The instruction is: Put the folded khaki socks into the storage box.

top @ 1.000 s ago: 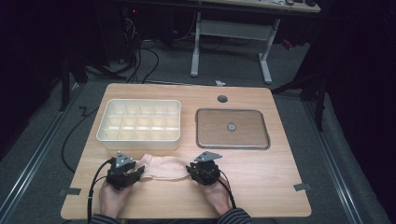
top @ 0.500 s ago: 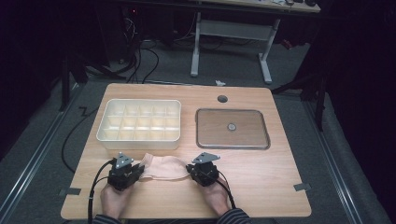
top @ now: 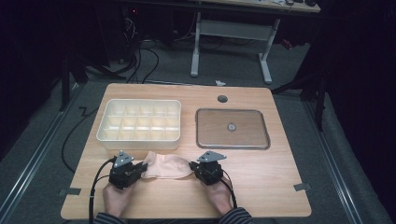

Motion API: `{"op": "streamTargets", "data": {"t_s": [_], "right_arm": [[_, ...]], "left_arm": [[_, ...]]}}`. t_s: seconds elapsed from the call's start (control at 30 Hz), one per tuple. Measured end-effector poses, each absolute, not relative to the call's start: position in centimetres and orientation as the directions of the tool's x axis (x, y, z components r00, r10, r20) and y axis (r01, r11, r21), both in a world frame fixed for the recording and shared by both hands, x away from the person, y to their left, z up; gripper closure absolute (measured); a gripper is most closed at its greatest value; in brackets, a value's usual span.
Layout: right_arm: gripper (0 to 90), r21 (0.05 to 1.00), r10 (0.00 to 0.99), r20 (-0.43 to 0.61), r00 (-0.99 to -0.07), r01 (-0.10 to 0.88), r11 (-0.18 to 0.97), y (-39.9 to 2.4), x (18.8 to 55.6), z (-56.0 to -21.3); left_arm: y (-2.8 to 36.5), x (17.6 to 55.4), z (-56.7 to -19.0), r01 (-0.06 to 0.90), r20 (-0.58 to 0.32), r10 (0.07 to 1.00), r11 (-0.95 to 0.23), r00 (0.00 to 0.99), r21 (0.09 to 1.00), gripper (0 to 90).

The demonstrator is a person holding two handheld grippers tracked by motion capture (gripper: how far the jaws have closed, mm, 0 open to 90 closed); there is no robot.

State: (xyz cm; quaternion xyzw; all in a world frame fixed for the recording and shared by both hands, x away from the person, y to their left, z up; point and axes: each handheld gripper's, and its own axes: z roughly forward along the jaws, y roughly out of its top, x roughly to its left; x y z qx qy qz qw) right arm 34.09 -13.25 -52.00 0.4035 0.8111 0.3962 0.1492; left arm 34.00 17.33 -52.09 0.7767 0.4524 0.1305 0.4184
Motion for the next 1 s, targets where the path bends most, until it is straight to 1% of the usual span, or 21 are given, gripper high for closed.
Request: {"op": "streamTargets", "data": {"t_s": [0.27,0.43,0.63,0.77,1.0], "right_arm": [[87.0,0.77,0.781,0.094,-0.617,0.542,0.336,-14.3,34.0,-51.7],[87.0,0.771,0.794,0.09,-0.602,0.547,0.327,-15.0,33.6,-51.4],[87.0,0.769,0.801,0.086,-0.592,0.55,0.325,-16.0,33.4,-51.2],[87.0,0.772,0.808,0.068,-0.585,0.543,0.329,-16.9,33.0,-51.1],[87.1,0.769,0.817,0.076,-0.571,0.555,0.317,-18.4,32.6,-50.8]], "left_arm": [[16.8,33.8,-51.8,0.592,-0.205,0.795,-0.226,0.57,0.773,80.7],[15.8,33.6,-51.4,0.574,-0.173,0.783,-0.267,0.598,0.774,80.6],[15.0,33.7,-51.0,0.568,-0.183,0.773,-0.262,0.608,0.781,80.5],[14.0,33.8,-50.9,0.558,-0.179,0.752,-0.285,0.634,0.78,80.6],[12.7,33.8,-50.5,0.543,-0.179,0.728,-0.302,0.662,0.784,80.7]]}}
